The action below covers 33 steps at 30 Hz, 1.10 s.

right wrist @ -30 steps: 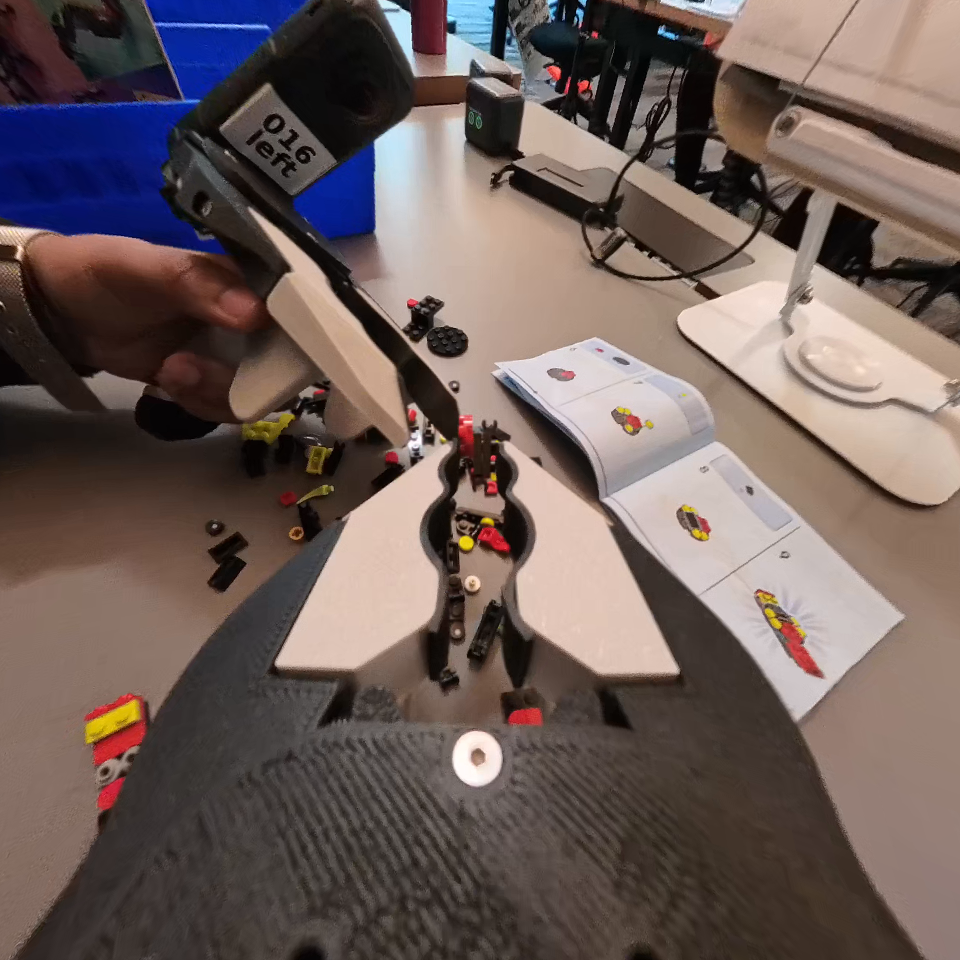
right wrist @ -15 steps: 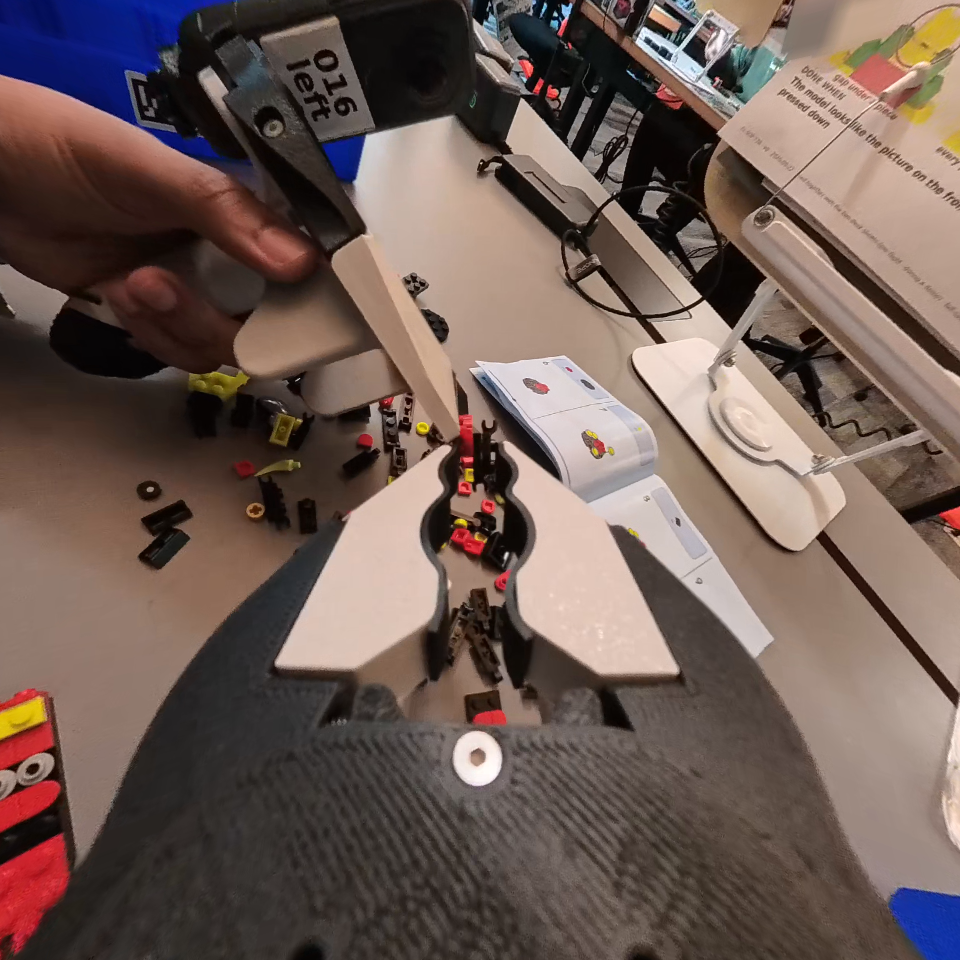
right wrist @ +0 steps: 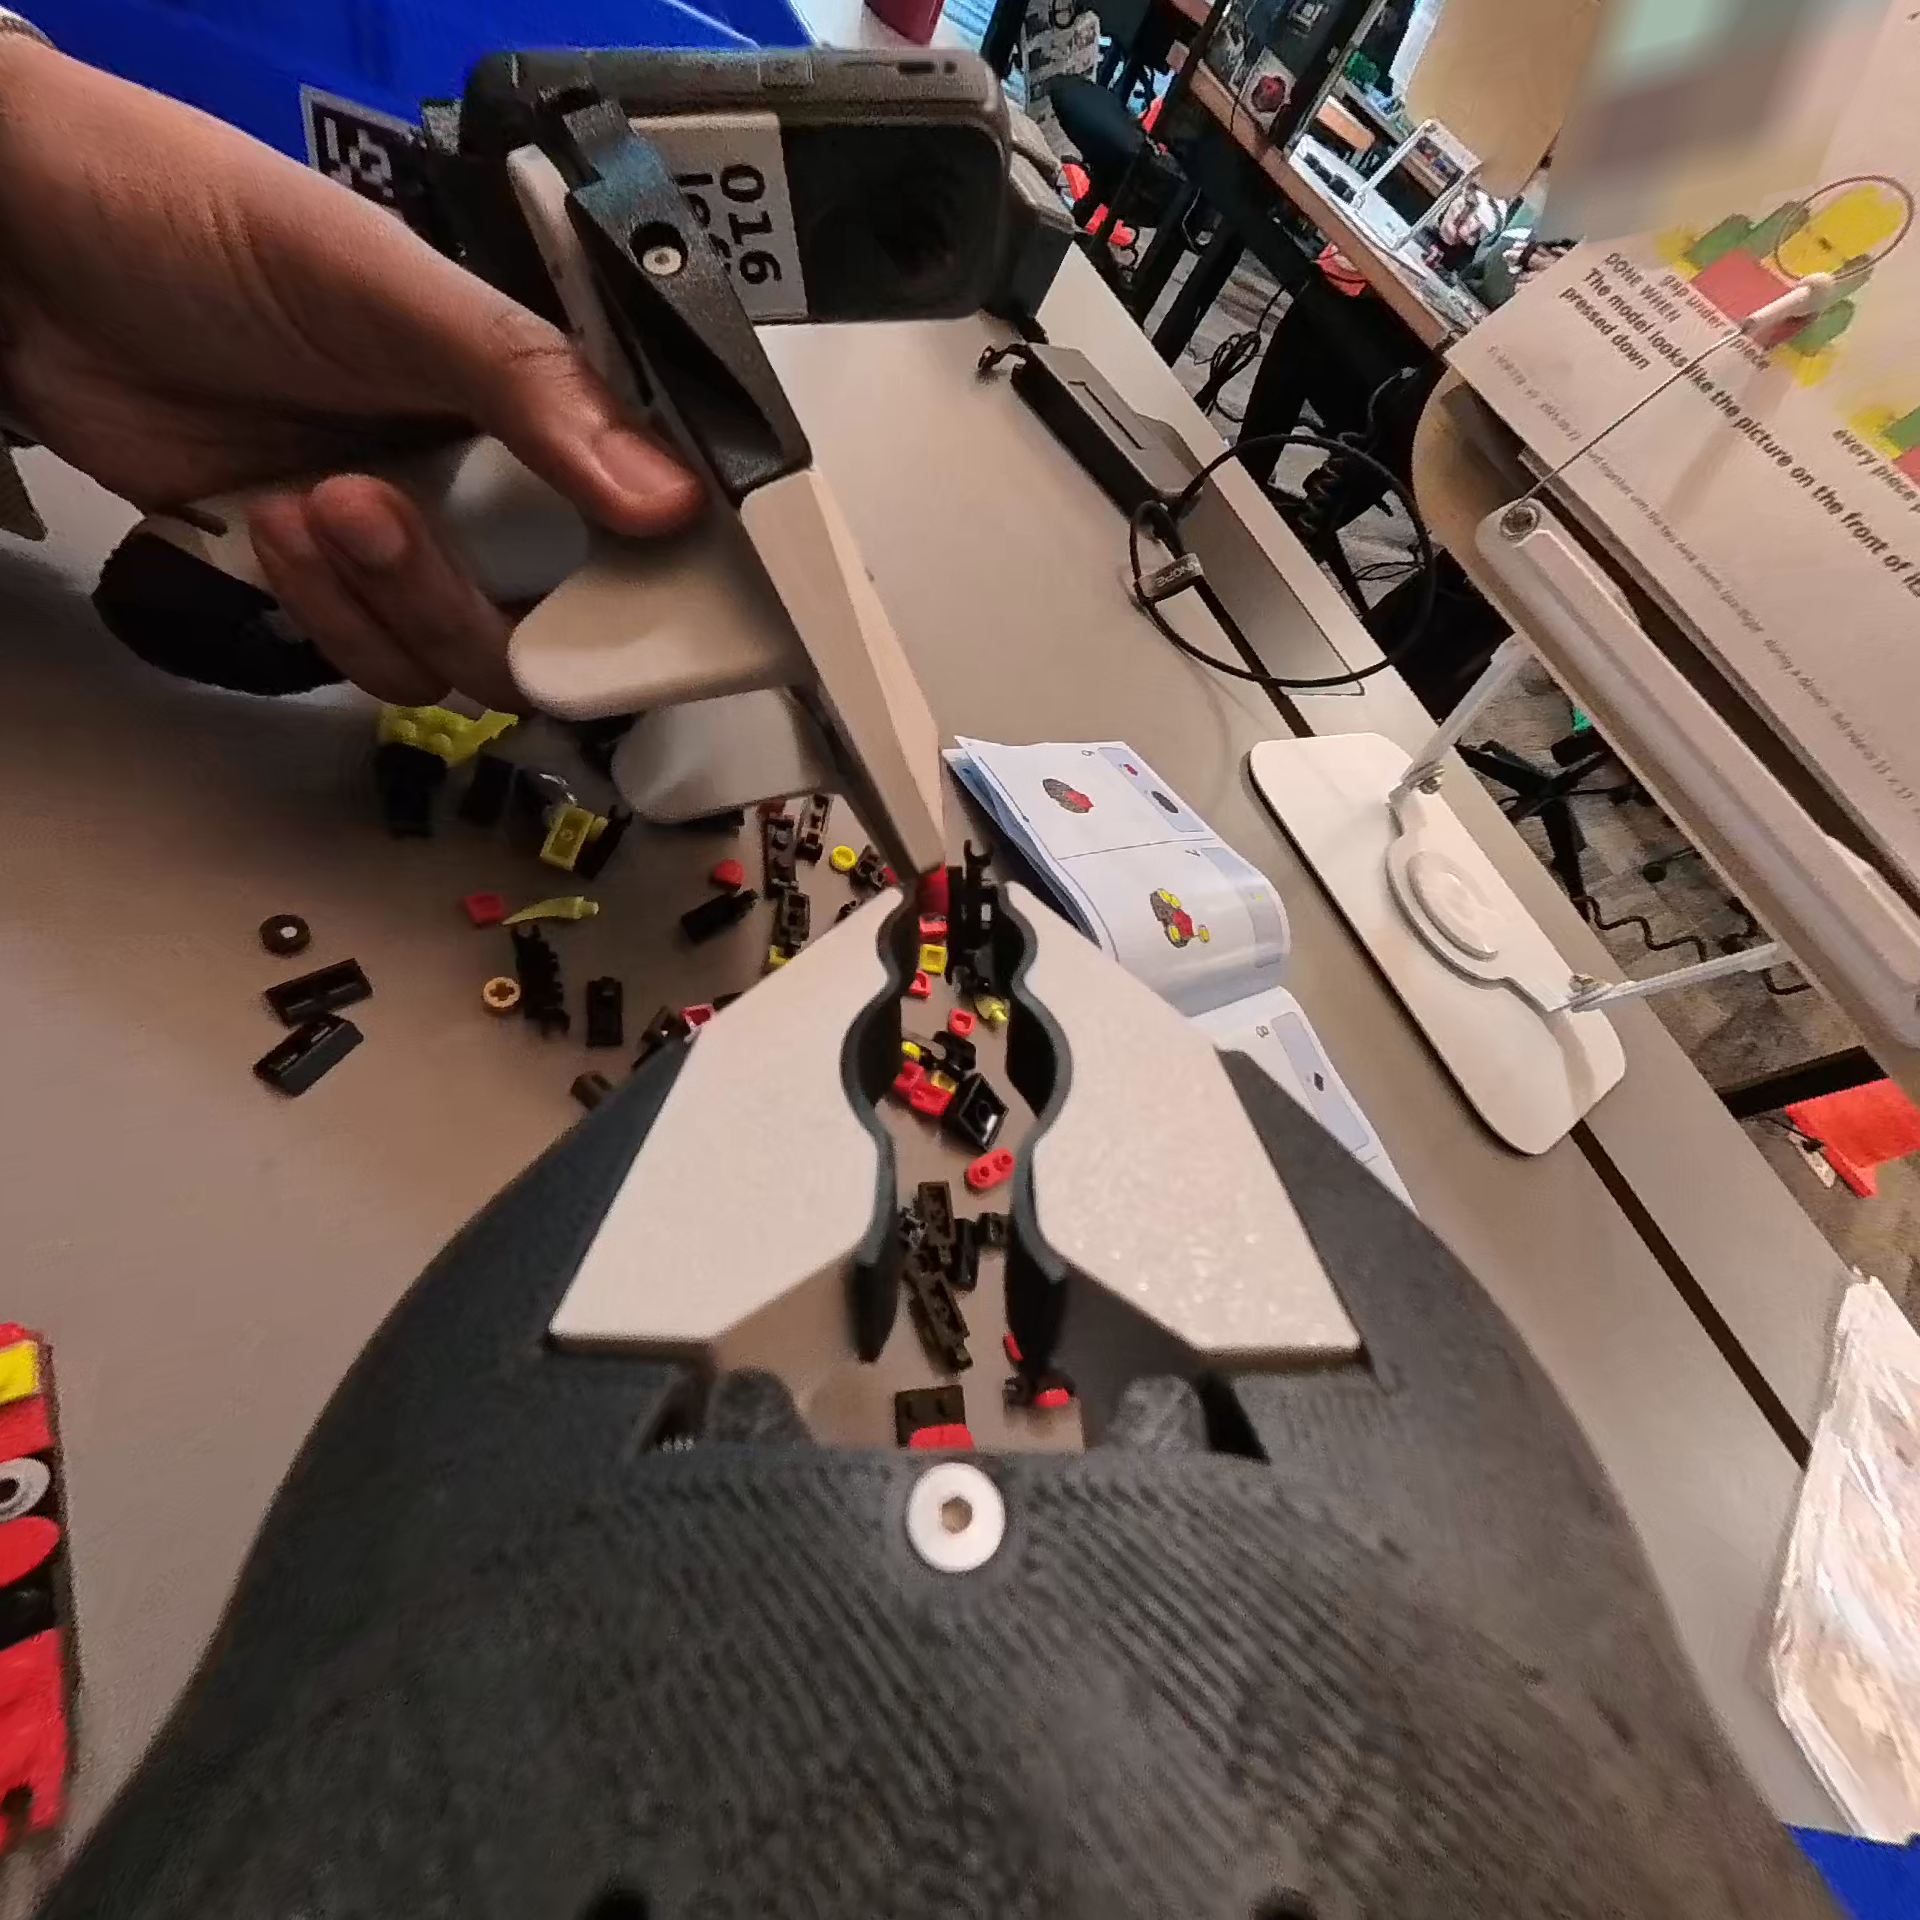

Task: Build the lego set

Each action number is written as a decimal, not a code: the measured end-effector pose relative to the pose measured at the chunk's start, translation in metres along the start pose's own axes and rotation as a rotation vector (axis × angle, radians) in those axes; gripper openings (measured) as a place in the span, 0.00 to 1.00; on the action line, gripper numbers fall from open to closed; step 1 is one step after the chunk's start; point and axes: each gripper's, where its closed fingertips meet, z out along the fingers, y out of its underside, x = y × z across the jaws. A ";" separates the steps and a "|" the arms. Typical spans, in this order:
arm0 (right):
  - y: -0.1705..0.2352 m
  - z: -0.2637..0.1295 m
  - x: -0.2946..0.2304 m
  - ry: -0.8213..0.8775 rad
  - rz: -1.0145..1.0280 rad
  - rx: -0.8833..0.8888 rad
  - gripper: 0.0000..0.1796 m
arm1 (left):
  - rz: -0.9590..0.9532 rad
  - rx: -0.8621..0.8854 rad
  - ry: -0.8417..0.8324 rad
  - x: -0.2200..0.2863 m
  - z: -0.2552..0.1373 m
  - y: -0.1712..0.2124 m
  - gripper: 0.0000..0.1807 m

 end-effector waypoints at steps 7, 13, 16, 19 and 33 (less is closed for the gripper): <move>0.001 0.001 -0.001 -0.004 -0.012 -0.003 0.06 | -0.012 -0.005 0.012 0.001 0.000 0.001 0.09; 0.003 0.002 -0.001 -0.002 -0.021 -0.012 0.06 | -0.004 -0.002 -0.003 -0.001 -0.001 0.000 0.08; 0.008 0.003 0.001 -0.002 -0.013 -0.030 0.08 | -0.004 0.013 -0.014 -0.003 -0.003 -0.003 0.08; 0.018 0.005 0.003 -0.005 0.000 -0.069 0.11 | -0.014 0.036 -0.026 -0.006 -0.007 -0.007 0.08; -0.005 -0.001 -0.005 -0.051 0.019 0.048 0.07 | -0.083 0.033 0.039 -0.002 -0.005 -0.006 0.08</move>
